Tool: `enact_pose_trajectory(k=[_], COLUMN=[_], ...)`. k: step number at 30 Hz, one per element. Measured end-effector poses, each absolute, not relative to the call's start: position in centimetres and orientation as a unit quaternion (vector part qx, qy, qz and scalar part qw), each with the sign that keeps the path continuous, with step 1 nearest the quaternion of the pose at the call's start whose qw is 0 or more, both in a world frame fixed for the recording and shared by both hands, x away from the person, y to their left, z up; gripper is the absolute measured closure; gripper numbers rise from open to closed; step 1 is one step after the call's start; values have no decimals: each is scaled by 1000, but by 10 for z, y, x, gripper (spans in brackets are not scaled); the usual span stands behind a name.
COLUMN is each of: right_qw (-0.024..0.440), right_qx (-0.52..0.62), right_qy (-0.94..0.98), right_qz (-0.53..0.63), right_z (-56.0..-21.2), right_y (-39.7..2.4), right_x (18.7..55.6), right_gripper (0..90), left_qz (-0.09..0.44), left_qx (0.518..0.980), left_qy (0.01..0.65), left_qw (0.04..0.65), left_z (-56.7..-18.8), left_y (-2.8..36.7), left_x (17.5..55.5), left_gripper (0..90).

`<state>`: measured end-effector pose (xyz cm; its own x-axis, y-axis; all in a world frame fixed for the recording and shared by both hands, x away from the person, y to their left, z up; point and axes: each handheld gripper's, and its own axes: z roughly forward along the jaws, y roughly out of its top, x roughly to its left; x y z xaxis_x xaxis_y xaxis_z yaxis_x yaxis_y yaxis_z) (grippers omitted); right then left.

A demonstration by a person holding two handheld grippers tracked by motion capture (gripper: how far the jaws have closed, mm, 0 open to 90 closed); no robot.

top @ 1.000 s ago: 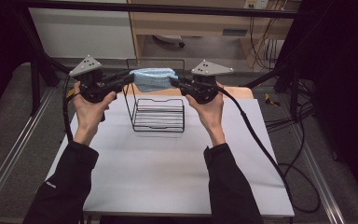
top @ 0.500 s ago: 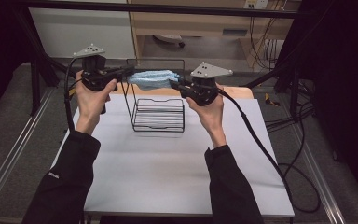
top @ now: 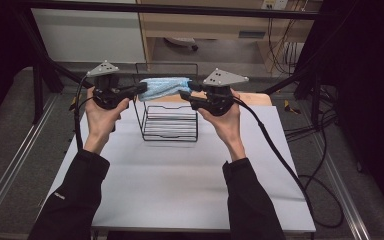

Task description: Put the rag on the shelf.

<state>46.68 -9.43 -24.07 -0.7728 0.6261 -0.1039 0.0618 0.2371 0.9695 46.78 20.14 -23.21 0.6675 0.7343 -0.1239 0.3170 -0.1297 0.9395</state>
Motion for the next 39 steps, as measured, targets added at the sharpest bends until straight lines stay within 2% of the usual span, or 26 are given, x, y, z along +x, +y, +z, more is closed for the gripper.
enact_pose_trajectory(k=[6, 9, 11, 13, 16, 18, 21, 25, 39], right_qw=[232, 235, 233, 225, 206, 200, 191, 190, 219], right_qx=[240, 242, 239, 233, 239, 239, 242, 255, 271], right_qy=[734, 733, 734, 739, 747, 759, 772, 777, 770], right_qz=[592, 591, 592, 590, 585, 572, 555, 543, 535], right_z=[-234, -229, -226, -224, -225, -229, -236, -244, -267], right_y=[-96, -93, -90, -86, -82, -81, -78, -80, -86], right_x=[462, 459, 458, 456, 457, 457, 457, 459, 472], right_gripper=[390, 375, 420, 502, 687, 774, 853, 891, 896], left_qz=[195, 199, 201, 203, 207, 208, 209, 207, 211], left_qx=[733, 734, 734, 735, 734, 735, 737, 738, 746], left_qy=[358, 356, 355, 352, 348, 347, 347, 346, 345], left_qw=[545, 543, 543, 543, 545, 544, 540, 540, 529], left_z=[-236, -239, -241, -242, -244, -245, -248, -252, -267], left_y=[200, 199, 199, 199, 200, 201, 200, 200, 199], left_x=[467, 467, 467, 466, 465, 464, 464, 462, 464], left_gripper=[899, 900, 900, 900, 900, 900, 899, 900, 900])
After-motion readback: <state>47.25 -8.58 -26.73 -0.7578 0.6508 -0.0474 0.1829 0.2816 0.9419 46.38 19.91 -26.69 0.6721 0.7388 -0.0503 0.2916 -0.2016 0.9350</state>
